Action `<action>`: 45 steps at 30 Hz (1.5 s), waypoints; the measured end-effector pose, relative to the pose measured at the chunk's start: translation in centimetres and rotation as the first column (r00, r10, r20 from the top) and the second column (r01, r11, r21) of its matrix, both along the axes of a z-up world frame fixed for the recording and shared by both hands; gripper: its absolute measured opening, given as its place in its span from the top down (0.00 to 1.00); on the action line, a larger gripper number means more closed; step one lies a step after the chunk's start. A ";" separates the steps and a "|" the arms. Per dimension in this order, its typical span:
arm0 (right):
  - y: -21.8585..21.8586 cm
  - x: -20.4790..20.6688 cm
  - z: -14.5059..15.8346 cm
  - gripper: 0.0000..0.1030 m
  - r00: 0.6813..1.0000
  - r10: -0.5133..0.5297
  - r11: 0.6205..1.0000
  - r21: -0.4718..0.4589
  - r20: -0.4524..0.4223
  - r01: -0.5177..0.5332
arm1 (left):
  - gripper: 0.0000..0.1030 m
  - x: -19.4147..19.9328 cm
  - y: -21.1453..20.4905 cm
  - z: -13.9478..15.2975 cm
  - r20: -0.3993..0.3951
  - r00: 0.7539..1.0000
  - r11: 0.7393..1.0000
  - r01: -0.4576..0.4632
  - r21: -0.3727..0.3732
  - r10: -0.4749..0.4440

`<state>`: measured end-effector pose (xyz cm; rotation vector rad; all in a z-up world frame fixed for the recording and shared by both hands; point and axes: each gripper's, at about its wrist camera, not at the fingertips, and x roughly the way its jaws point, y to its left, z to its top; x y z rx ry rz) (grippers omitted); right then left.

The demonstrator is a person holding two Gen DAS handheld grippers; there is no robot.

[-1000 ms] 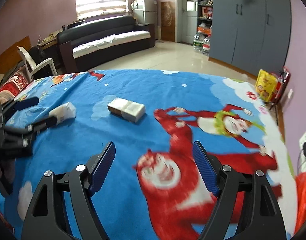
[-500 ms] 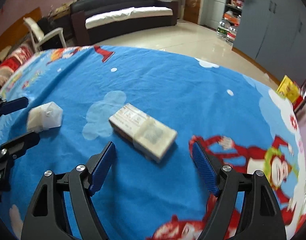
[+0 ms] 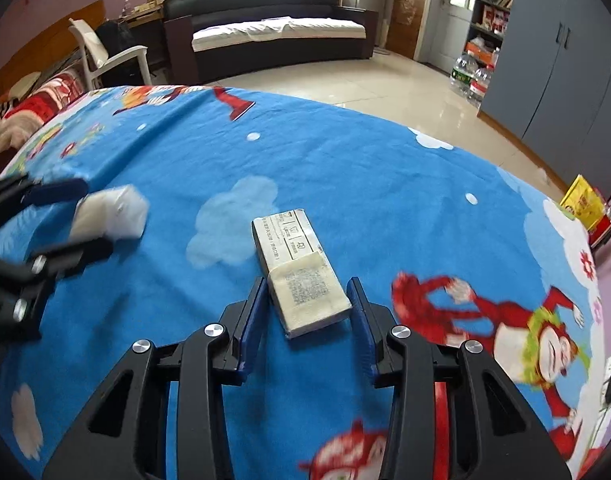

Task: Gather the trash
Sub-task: 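Grasp the white tissue packet with the left tool while the right tool grasps the small paper box, then carry the tissue packet and paper box over the red bin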

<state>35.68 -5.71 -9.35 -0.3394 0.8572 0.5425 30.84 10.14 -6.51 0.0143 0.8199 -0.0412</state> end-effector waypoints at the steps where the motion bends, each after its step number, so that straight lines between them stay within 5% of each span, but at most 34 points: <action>1: -0.3 -0.6 0.0 0.62 1.000 -0.007 1.000 0.008 0.005 0.007 | 0.30 0.1 0.1 0.0 -0.001 1.000 1.000 -0.004 -0.007 0.004; 5: -1.4 -1.9 0.2 0.62 0.999 -0.036 0.998 0.048 -0.013 0.036 | 0.36 0.3 0.0 -0.4 -0.019 1.000 1.000 -0.009 -0.017 0.009; 7: -1.7 -2.6 0.2 0.62 0.999 -0.041 0.998 0.053 -0.021 0.042 | 0.59 0.2 -0.3 -0.3 -0.033 0.999 1.000 -0.006 -0.014 0.005; 10: -2.2 -3.6 0.3 0.62 0.998 -0.053 0.996 0.065 -0.018 0.054 | 0.76 -0.3 -1.0 0.2 -0.050 0.996 0.994 0.063 -0.088 -0.067; 17: -4.2 -4.1 0.9 0.62 0.995 -0.095 0.984 0.146 -0.024 0.098 | 0.73 -0.7 -1.8 0.4 -0.030 0.998 0.997 0.053 -0.052 -0.055; 19: -4.5 -4.1 0.9 0.62 0.994 -0.103 0.984 0.142 -0.021 0.105 | 0.51 -0.4 -1.9 0.4 -0.023 0.999 0.998 0.035 -0.053 -0.036; 21: -4.6 -3.9 0.9 0.62 0.994 -0.110 0.982 0.151 -0.026 0.113 | 0.47 0.0 -2.3 0.1 -0.028 0.999 0.998 0.030 -0.050 -0.032; 26: -4.9 -3.8 1.0 0.62 0.993 -0.116 0.981 0.153 -0.025 0.118 | 0.47 0.9 -3.1 -0.9 -0.051 0.998 0.998 0.033 -0.046 -0.035; 28: -4.8 -4.0 1.1 0.62 0.993 -0.116 0.983 0.142 -0.014 0.117 | 0.62 1.1 -3.6 -1.2 -0.063 0.997 0.998 0.050 -0.045 -0.053; 36: -4.7 -5.1 1.1 0.62 0.993 -0.112 0.990 0.091 0.020 0.110 | 0.63 -0.2 -5.7 -0.2 0.019 0.996 0.994 0.082 0.066 -0.084; 45: -6.8 -8.5 3.2 0.62 0.990 -0.126 0.990 0.076 0.070 0.121 | 0.63 -3.6 -6.0 2.8 0.112 0.992 0.998 0.060 0.036 -0.064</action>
